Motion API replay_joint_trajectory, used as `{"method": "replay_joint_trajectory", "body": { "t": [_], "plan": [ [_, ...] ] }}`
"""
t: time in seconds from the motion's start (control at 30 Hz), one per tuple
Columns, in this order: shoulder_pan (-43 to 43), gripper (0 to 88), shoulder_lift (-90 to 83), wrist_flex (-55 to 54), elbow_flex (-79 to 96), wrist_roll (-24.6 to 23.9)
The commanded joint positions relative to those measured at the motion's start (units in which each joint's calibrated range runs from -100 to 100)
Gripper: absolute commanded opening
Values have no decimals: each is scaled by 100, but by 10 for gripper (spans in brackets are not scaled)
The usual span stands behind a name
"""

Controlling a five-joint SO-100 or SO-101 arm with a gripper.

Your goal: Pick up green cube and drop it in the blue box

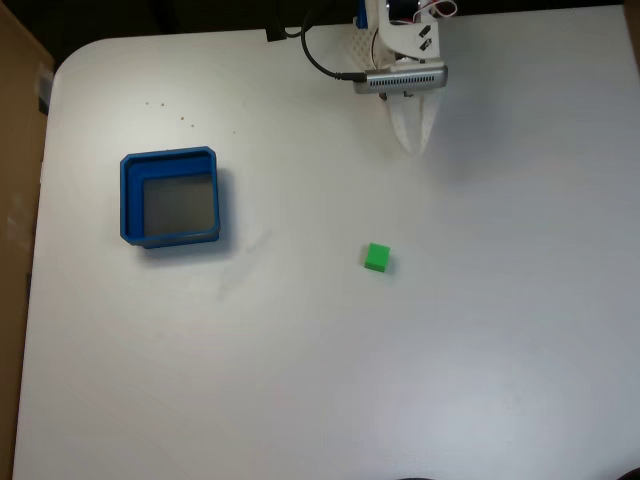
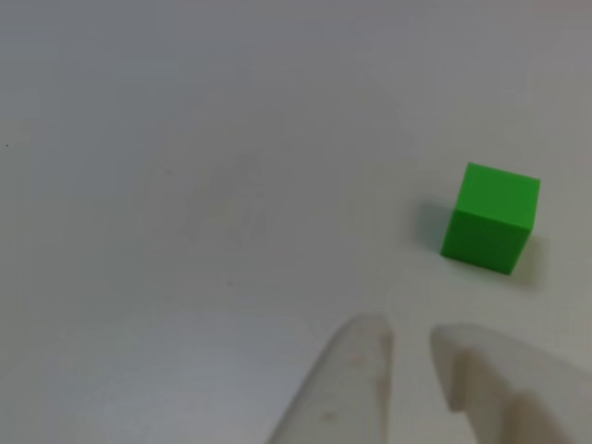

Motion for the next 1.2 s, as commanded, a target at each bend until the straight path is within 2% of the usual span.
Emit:
{"method": "replay_joint_trajectory", "body": {
  "t": [0.0, 0.97, 1.17],
  "plan": [
    [-21, 4, -108, -80, 18, -10],
    [51, 4, -108, -80, 18, -5],
    [636, 4, -108, -72, 18, 20]
  ]
}}
